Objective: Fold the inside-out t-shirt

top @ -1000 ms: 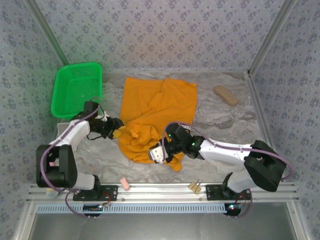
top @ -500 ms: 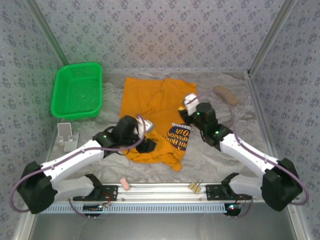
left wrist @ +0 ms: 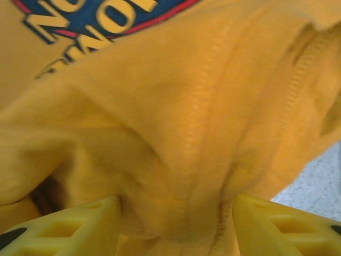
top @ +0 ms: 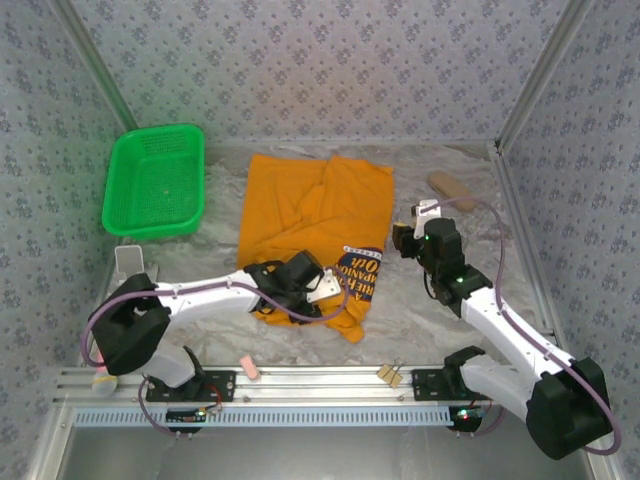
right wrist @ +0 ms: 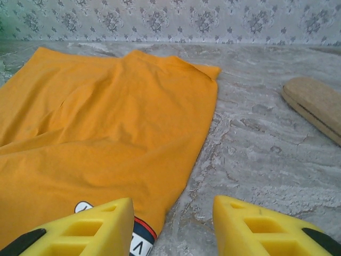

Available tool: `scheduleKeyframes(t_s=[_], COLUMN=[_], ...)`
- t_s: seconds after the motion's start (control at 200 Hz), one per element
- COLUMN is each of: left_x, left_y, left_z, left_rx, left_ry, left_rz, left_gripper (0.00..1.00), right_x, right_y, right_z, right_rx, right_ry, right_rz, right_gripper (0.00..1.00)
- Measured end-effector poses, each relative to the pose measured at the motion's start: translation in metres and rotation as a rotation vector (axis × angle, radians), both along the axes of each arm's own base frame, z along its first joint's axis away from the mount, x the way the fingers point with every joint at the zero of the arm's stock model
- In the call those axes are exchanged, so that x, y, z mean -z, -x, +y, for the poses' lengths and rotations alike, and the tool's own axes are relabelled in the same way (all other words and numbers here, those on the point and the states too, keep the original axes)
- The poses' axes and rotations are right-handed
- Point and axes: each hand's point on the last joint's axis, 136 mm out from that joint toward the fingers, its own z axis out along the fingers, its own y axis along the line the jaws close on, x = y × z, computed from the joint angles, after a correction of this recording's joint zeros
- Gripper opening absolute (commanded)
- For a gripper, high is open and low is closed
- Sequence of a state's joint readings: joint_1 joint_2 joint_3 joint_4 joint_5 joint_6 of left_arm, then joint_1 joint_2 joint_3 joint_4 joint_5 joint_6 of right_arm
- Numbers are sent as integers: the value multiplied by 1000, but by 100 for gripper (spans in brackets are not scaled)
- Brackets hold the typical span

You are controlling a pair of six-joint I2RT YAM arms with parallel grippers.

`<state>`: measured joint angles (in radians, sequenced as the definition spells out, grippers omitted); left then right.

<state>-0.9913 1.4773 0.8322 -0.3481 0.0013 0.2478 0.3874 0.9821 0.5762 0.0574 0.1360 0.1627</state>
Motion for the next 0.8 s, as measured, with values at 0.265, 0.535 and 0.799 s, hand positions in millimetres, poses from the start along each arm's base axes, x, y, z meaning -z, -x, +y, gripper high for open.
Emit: scheduleKeyframes(t_s=[0.265,0.535,0.799], left_x=[0,36,22], left_y=[7,-1,-7], left_z=[0,15,11], left_rx=[38,27,28], left_ry=[-24,-185,-166], left_rz=[-45,-70,-118], left_gripper=[56,37,18], right_x=[25,23,20], right_y=[17,20,20], right_z=[0,-1,-3], right_rx=[-35,-35,-33], right_ry=[-4,-10,-16], right_rz=[61,50,42], right_gripper=[45,44,44])
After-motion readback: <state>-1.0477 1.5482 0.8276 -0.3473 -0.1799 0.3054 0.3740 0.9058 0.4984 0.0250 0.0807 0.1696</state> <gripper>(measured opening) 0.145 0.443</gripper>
